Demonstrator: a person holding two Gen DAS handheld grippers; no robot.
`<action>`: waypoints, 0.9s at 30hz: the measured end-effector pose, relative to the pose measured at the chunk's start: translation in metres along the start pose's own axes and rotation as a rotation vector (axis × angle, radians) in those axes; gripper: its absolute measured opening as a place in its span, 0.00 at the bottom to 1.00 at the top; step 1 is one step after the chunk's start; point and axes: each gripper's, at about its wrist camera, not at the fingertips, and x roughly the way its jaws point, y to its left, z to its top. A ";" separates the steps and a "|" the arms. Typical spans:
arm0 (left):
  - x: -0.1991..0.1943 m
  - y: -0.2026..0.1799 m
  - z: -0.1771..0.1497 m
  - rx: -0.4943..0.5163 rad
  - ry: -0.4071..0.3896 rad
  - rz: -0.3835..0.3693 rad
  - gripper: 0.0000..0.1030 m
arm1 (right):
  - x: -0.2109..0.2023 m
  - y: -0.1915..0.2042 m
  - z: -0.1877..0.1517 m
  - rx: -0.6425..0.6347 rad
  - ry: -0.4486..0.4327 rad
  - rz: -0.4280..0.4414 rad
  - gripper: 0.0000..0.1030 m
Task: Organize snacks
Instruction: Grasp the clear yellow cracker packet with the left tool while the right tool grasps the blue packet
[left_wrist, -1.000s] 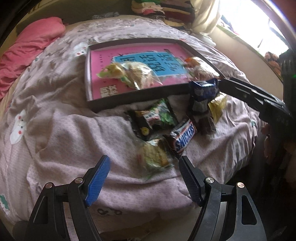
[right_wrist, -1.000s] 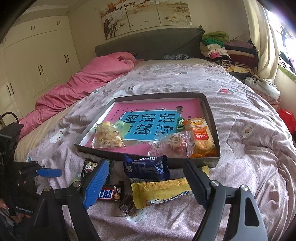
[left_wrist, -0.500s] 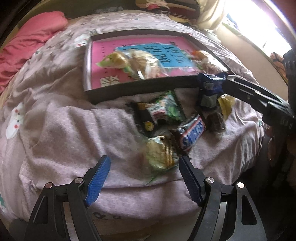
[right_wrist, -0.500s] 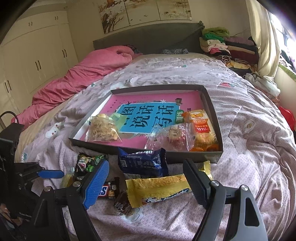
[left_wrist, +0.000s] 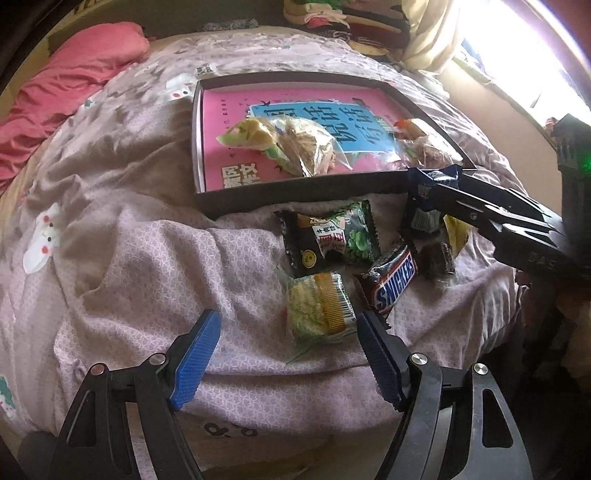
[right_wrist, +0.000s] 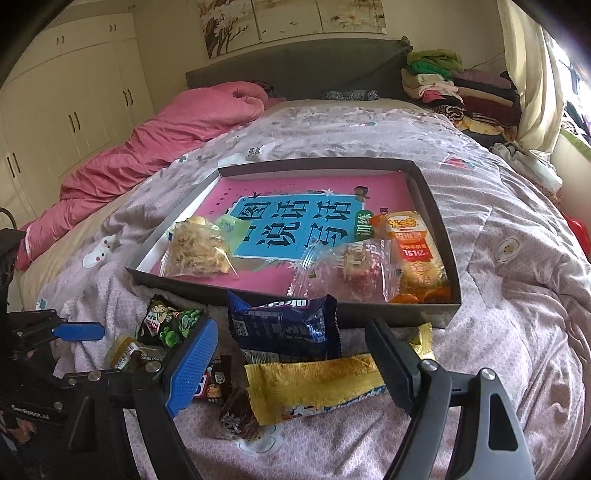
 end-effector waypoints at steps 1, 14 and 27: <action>0.001 0.000 0.000 -0.002 0.002 -0.004 0.75 | 0.002 0.000 0.000 0.000 0.004 0.000 0.79; 0.011 0.000 0.004 -0.045 0.011 -0.031 0.75 | 0.027 0.017 0.000 -0.041 0.075 -0.045 0.72; 0.021 0.000 0.004 -0.065 0.024 -0.031 0.63 | 0.013 0.023 0.000 -0.064 0.021 -0.009 0.53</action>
